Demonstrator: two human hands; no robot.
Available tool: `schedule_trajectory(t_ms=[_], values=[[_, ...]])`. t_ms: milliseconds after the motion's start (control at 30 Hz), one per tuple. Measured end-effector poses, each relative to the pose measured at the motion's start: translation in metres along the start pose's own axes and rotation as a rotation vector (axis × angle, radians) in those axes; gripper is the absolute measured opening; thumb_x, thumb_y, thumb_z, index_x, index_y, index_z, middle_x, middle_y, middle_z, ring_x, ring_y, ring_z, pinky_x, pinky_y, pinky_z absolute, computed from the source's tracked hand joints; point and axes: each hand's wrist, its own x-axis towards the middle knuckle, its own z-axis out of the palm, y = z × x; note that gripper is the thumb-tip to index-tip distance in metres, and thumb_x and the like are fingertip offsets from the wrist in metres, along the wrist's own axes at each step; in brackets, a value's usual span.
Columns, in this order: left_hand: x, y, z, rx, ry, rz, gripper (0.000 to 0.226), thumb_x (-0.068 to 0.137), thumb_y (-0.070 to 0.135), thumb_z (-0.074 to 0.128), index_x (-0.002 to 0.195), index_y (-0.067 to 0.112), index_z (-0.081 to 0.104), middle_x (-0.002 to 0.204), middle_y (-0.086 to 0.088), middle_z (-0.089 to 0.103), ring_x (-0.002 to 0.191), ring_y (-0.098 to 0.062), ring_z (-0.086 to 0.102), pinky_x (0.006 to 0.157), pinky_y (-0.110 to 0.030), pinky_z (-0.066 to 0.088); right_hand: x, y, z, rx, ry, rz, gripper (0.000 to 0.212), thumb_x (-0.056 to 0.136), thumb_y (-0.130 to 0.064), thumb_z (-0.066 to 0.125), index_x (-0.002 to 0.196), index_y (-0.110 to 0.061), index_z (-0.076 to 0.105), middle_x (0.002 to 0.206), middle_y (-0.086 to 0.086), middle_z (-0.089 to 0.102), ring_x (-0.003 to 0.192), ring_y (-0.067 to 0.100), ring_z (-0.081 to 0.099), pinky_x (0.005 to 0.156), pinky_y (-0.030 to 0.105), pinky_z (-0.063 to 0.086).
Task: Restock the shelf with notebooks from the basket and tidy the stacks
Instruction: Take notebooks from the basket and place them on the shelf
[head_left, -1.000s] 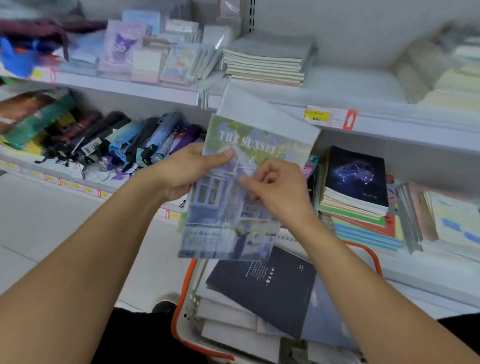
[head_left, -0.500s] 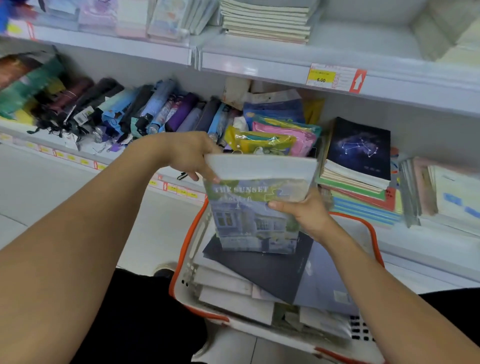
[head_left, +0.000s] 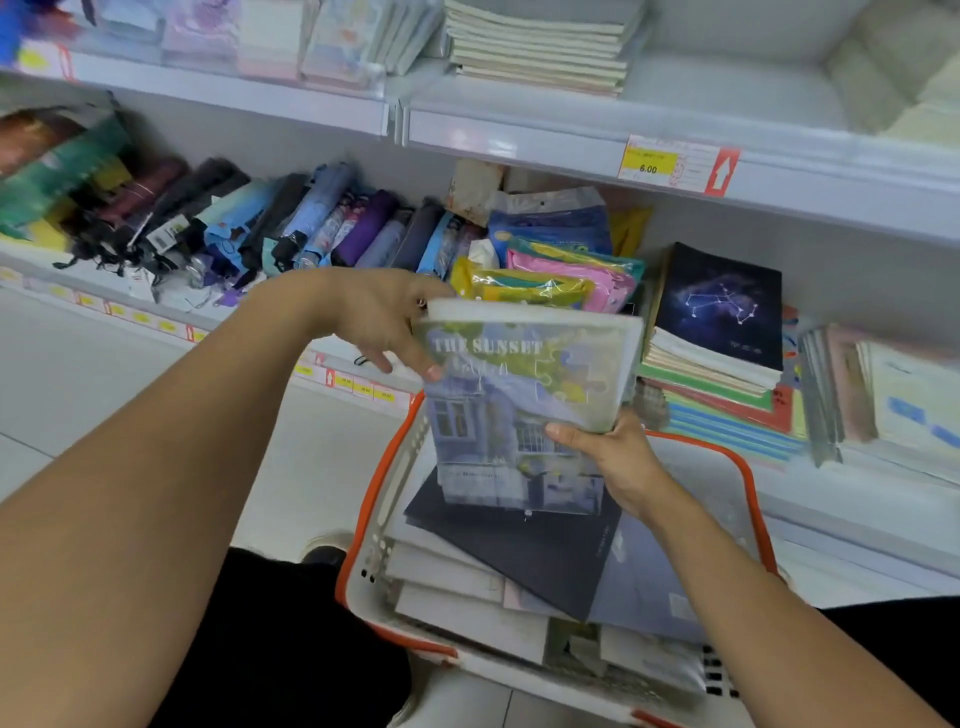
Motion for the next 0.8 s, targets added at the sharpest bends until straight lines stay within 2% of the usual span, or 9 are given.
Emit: schedule_trajectory(t_ms=[67, 100, 233, 300, 400, 500, 667, 733, 800], values=[[-0.005, 0.002, -0.009, -0.241, 0.233, 0.151, 0.086, 0.066, 0.021, 0.087, 0.137, 0.030, 0.039, 0.119, 0.005, 0.060, 0.098, -0.015, 0.067, 0.080, -0.034, 0.059, 0.004, -0.039, 0.005, 0.079, -0.002, -0.068, 0.035, 0.071, -0.004, 0.080, 0.102, -0.016, 0.072, 0.101, 0.001, 0.077, 0.097, 0.018, 0.073, 0.087, 0.034, 0.058], [-0.007, 0.004, -0.013, -0.323, 0.303, 0.223, 0.084, 0.064, 0.026, 0.088, 0.135, 0.028, 0.044, 0.119, 0.006, 0.065, 0.101, -0.012, 0.067, 0.083, -0.033, 0.058, 0.006, -0.063, 0.008, 0.127, -0.014, -0.114, 0.037, 0.069, -0.007, 0.080, 0.104, -0.015, 0.071, 0.102, 0.002, 0.077, 0.097, 0.016, 0.073, 0.087, 0.033, 0.058], [-0.018, 0.016, -0.018, -0.374, 0.283, 0.353, 0.042, 0.075, 0.029, 0.077, 0.116, 0.030, 0.067, 0.112, 0.013, 0.072, 0.106, -0.004, 0.066, 0.095, -0.028, 0.049, 0.016, -0.160, 0.021, 0.258, -0.031, -0.264, 0.034, 0.075, -0.008, 0.076, 0.108, -0.008, 0.071, 0.099, 0.003, 0.077, 0.093, 0.014, 0.073, 0.085, 0.031, 0.060], [-0.020, 0.022, -0.021, -0.479, 0.385, 0.480, 0.029, 0.082, 0.023, 0.071, 0.111, 0.023, 0.070, 0.110, 0.008, 0.073, 0.106, -0.007, 0.067, 0.093, -0.025, 0.051, 0.024, -0.200, 0.023, 0.271, -0.051, -0.281, 0.027, 0.083, -0.007, 0.073, 0.109, -0.007, 0.071, 0.098, 0.005, 0.078, 0.091, 0.016, 0.074, 0.083, 0.037, 0.061], [-0.018, 0.033, -0.023, -0.686, 0.650, 0.567, 0.038, 0.082, 0.023, 0.071, 0.119, 0.018, 0.064, 0.111, 0.006, 0.073, 0.104, -0.010, 0.068, 0.091, -0.028, 0.054, 0.034, -0.234, 0.023, 0.217, -0.090, -0.291, 0.041, 0.087, -0.016, 0.071, 0.125, -0.006, 0.063, 0.112, 0.012, 0.074, 0.103, 0.029, 0.072, 0.086, 0.047, 0.059], [-0.016, 0.043, -0.026, -0.839, 0.785, 0.551, 0.041, 0.087, 0.019, 0.070, 0.126, 0.016, 0.058, 0.108, 0.008, 0.073, 0.099, -0.007, 0.069, 0.085, -0.026, 0.057, 0.028, -0.228, 0.029, 0.081, -0.119, -0.276, 0.042, 0.090, -0.027, 0.068, 0.130, -0.018, 0.059, 0.119, 0.005, 0.073, 0.108, 0.028, 0.070, 0.094, 0.052, 0.055], [-0.029, 0.060, -0.038, -0.989, 0.716, 0.464, 0.025, 0.094, 0.028, 0.061, 0.118, 0.020, 0.062, 0.105, 0.001, 0.074, 0.095, -0.019, 0.072, 0.070, -0.031, 0.060, 0.015, -0.233, 0.032, 0.132, -0.086, -0.205, 0.028, 0.098, -0.028, 0.061, 0.125, -0.024, 0.061, 0.115, 0.001, 0.074, 0.098, 0.025, 0.074, 0.073, 0.060, 0.059], [-0.038, 0.067, -0.046, -1.195, 0.498, 0.487, 0.032, 0.096, 0.037, 0.052, 0.120, 0.018, 0.062, 0.109, -0.006, 0.073, 0.096, -0.024, 0.072, 0.069, -0.036, 0.061, 0.021, -0.252, 0.031, 0.209, -0.053, -0.177, 0.025, 0.096, -0.027, 0.063, 0.121, -0.022, 0.063, 0.111, -0.001, 0.075, 0.091, 0.023, 0.074, 0.058, 0.045, 0.062], [-0.044, 0.072, -0.053, -1.339, 0.355, 0.598, 0.048, 0.096, 0.044, 0.047, 0.133, 0.016, 0.053, 0.124, -0.011, 0.066, 0.106, -0.030, 0.068, 0.083, -0.041, 0.059, 0.038, -0.276, 0.032, 0.238, 0.016, -0.112, 0.015, 0.096, -0.026, 0.064, 0.111, -0.021, 0.064, 0.117, -0.001, 0.070, 0.094, 0.021, 0.071, 0.043, 0.025, 0.054]])
